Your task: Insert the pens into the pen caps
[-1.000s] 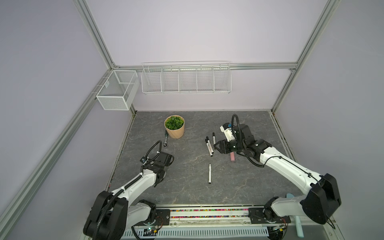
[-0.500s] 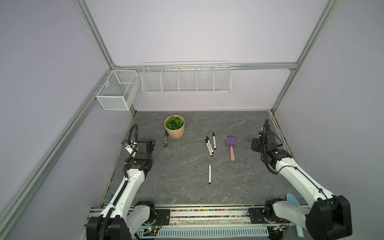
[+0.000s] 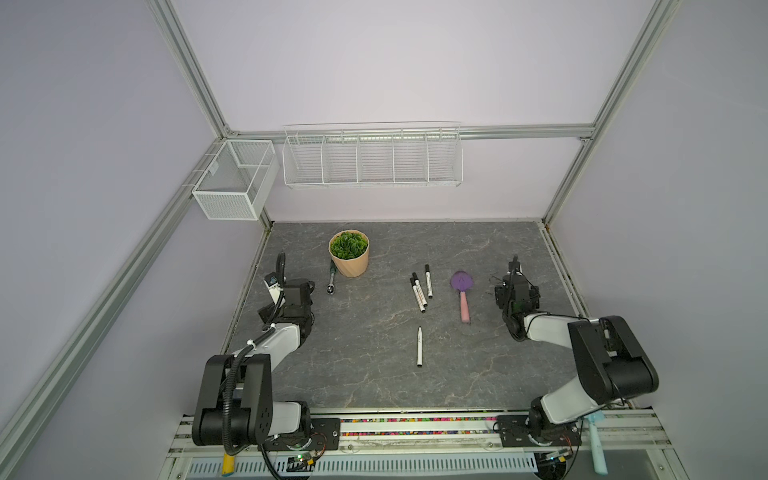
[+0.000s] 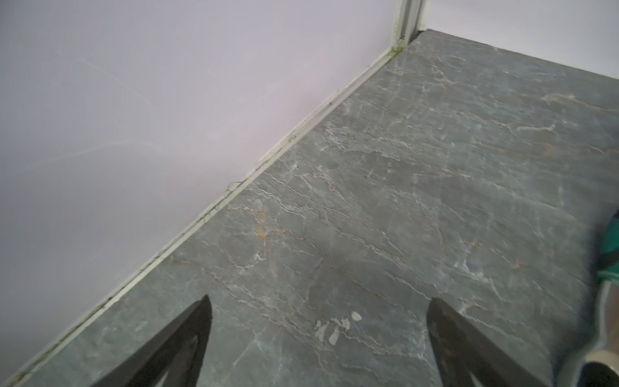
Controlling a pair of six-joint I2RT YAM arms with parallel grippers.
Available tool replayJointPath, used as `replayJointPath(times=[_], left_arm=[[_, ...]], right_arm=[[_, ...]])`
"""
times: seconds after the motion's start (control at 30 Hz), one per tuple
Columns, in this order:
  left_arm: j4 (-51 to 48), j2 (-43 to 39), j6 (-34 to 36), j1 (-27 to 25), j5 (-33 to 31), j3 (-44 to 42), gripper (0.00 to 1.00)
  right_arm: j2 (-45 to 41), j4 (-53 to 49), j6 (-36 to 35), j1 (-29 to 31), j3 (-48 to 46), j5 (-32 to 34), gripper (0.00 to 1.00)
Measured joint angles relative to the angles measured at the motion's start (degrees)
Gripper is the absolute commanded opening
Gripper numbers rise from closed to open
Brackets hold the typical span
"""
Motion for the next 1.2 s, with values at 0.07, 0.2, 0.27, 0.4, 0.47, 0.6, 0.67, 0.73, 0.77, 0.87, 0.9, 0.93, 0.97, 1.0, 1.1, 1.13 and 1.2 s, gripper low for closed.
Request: replayJointPath(times=[0.07, 0.2, 0.27, 0.4, 0.47, 0.6, 0.67, 0.73, 0.77, 0.87, 0.9, 0.93, 0.97, 1.0, 1.1, 1.13, 1.2], left_arm=[[6.03, 1.18, 2.73, 0.07, 3.19, -1.22, 0.99], [16.22, 4.15, 7.67, 0.13, 10.4, -1.55, 0.99], [26.21, 7.82, 9.94, 0.13, 13.68, -3.74, 0.99], [29.18, 10.21, 12.09, 0.13, 17.09, -6.16, 0.99], [31.82, 10.34, 12.79, 0.13, 17.86, -6.16, 0.99], [34.69, 10.34, 13.62, 0.13, 18.91, -6.16, 0.99], [35.67, 10.34, 13.68, 0.13, 19.12, -6.16, 0.99], [36.2, 10.34, 13.77, 0.13, 19.17, -6.16, 0.99], [36.41, 10.34, 13.88, 0.13, 19.19, -6.16, 0.99], [36.68, 10.34, 14.1, 0.13, 19.32, -6.16, 0.99], [36.76, 10.34, 14.1, 0.13, 19.32, -6.16, 0.99], [36.87, 10.34, 14.1, 0.13, 19.32, -6.16, 0.99], [36.94, 10.34, 14.12, 0.13, 19.32, -6.16, 0.99], [36.94, 10.34, 14.12, 0.13, 19.32, -6.16, 0.99], [36.94, 10.34, 14.14, 0.13, 19.32, -6.16, 0.99], [36.94, 10.34, 14.19, 0.13, 19.34, -6.16, 0.99], [36.94, 10.34, 14.27, 0.13, 19.34, -6.16, 0.99]], right_arm=[[-1.27, 3.04, 0.39, -2.97, -2.12, -4.79, 0.89], [-2.23, 10.43, 1.07, -8.52, -5.77, -14.05, 0.88], [-1.62, 14.58, 1.11, -8.85, -8.17, -17.29, 0.88], [-1.25, 17.31, 1.11, -8.85, -9.11, -21.03, 0.88], [-1.29, 18.05, 1.11, -8.85, -9.09, -22.03, 0.88], [-1.29, 18.82, 1.11, -8.87, -9.09, -23.15, 0.88], [-1.29, 19.17, 1.11, -8.9, -9.09, -23.39, 0.88], [-1.29, 19.19, 1.11, -8.9, -9.09, -23.56, 0.88], [-1.29, 19.21, 1.11, -8.9, -9.09, -23.69, 0.88], [-1.29, 19.21, 1.11, -8.9, -9.09, -23.98, 0.88], [-1.29, 19.23, 1.11, -8.9, -9.09, -24.02, 0.88], [-1.29, 19.23, 1.11, -8.9, -9.09, -24.02, 0.88], [-1.29, 19.23, 1.11, -8.9, -9.09, -24.02, 0.88], [-1.29, 19.26, 1.11, -8.9, -9.09, -24.02, 0.88], [-1.29, 19.34, 1.11, -8.9, -9.09, -24.04, 0.88], [-1.29, 19.39, 1.14, -8.9, -9.09, -24.06, 0.88], [-1.29, 19.39, 1.11, -8.9, -9.09, -24.2, 0.88]])
